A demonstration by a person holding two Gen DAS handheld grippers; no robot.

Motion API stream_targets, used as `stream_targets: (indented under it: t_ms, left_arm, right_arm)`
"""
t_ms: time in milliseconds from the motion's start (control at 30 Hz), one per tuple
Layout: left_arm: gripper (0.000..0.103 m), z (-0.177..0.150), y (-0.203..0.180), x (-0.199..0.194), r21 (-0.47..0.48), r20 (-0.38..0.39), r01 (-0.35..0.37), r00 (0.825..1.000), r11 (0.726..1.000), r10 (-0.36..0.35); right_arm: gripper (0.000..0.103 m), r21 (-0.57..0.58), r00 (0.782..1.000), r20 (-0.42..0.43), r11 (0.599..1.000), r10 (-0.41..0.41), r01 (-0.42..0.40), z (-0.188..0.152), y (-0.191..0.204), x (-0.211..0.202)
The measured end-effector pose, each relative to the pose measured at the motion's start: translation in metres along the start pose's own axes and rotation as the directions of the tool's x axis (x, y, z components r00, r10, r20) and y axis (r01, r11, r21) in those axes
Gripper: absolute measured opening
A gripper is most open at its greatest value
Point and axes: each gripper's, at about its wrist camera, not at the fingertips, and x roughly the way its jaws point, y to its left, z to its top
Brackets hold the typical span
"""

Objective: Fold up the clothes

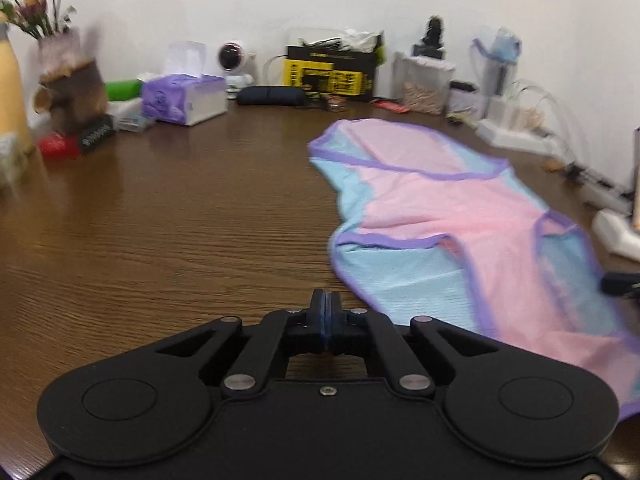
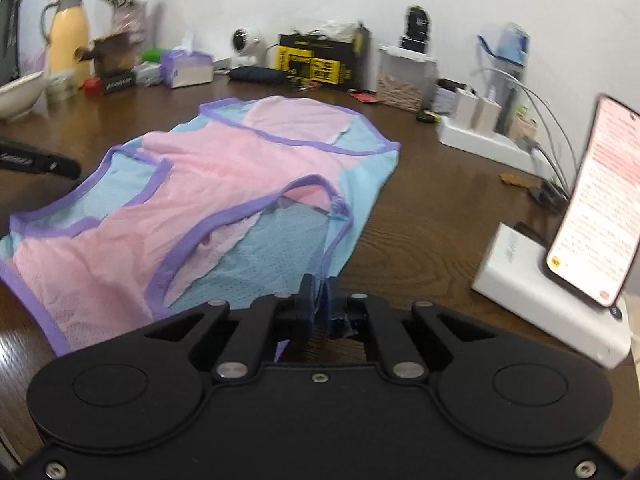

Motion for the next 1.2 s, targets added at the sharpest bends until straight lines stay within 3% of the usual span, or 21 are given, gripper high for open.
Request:
stream_targets:
  t_ms: [100,233,400,467,500,567,600,700,767,900,967,1000,1200]
  left_arm:
    - [0.006,-0.002,-0.011,0.006,0.032,-0.018,0.010,1.000,0.999,-0.009]
    - [0.003,-0.008,-0.022,0.010,0.057,-0.020,0.016,1.000,0.998,-0.015]
    - [0.005,-0.003,-0.016,-0.001,-0.038,0.006,0.078,0.997,0.996,-0.078]
    - [0.019,0.000,-0.014,-0.003,-0.056,0.000,0.109,0.994,0.992,-0.110]
    - [0.036,0.001,-0.018,0.000,-0.043,-0.007,0.109,0.994,0.993,-0.109]
    - [0.040,0.000,-0.024,0.006,-0.027,-0.028,0.065,0.997,0.998,-0.066]
    - [0.040,0.000,-0.027,0.009,-0.020,-0.038,0.042,0.998,0.999,-0.043]
    - [0.010,-0.003,-0.029,0.015,-0.040,-0.055,0.043,0.997,0.998,-0.045]
    - [0.001,-0.004,-0.028,0.015,-0.042,-0.053,0.041,0.998,0.998,-0.043]
    - [0.001,-0.007,-0.020,0.013,-0.073,-0.034,-0.001,0.999,0.997,-0.001]
    - [0.001,-0.009,-0.016,0.011,-0.078,-0.028,-0.014,1.000,0.997,0.012]
    - [0.001,-0.009,-0.014,0.009,-0.079,-0.026,-0.017,1.000,0.997,0.015]
    - [0.001,-0.011,-0.014,0.005,-0.085,-0.020,-0.021,1.000,0.996,0.020]
  right_arm:
    - [0.011,0.073,0.999,0.026,0.996,0.045,-0.046,-0.002,-0.009,0.000]
    - [0.005,0.072,0.997,0.038,0.995,0.067,-0.070,-0.002,-0.003,-0.001]
    - [0.005,0.094,0.998,0.032,0.994,0.059,-0.062,-0.004,-0.008,-0.004]
    - [0.005,0.093,0.998,0.023,0.994,0.061,-0.063,-0.005,-0.007,-0.005]
    - [0.005,0.091,0.998,0.018,0.994,0.063,-0.064,-0.005,-0.006,-0.004]
    - [0.006,0.085,0.998,0.012,0.994,0.060,-0.061,-0.006,-0.004,-0.003]
    - [0.006,0.086,0.998,0.013,0.995,0.057,-0.058,-0.006,-0.004,-0.003]
    - [0.008,0.089,0.999,0.009,0.995,0.048,-0.049,-0.004,-0.003,-0.003]
    - [0.012,0.097,0.999,0.007,0.994,0.046,-0.046,-0.002,-0.005,-0.003]
    - [0.014,0.097,0.998,-0.007,0.994,0.055,-0.054,0.001,-0.005,0.004]
    - [0.011,0.113,0.998,0.009,0.991,0.064,-0.065,0.000,-0.005,0.004]
    - [0.005,0.128,0.997,0.016,0.989,0.071,-0.073,-0.001,-0.006,0.004]
    - [0.004,0.296,0.996,0.033,0.951,0.080,-0.086,-0.011,-0.030,0.002]
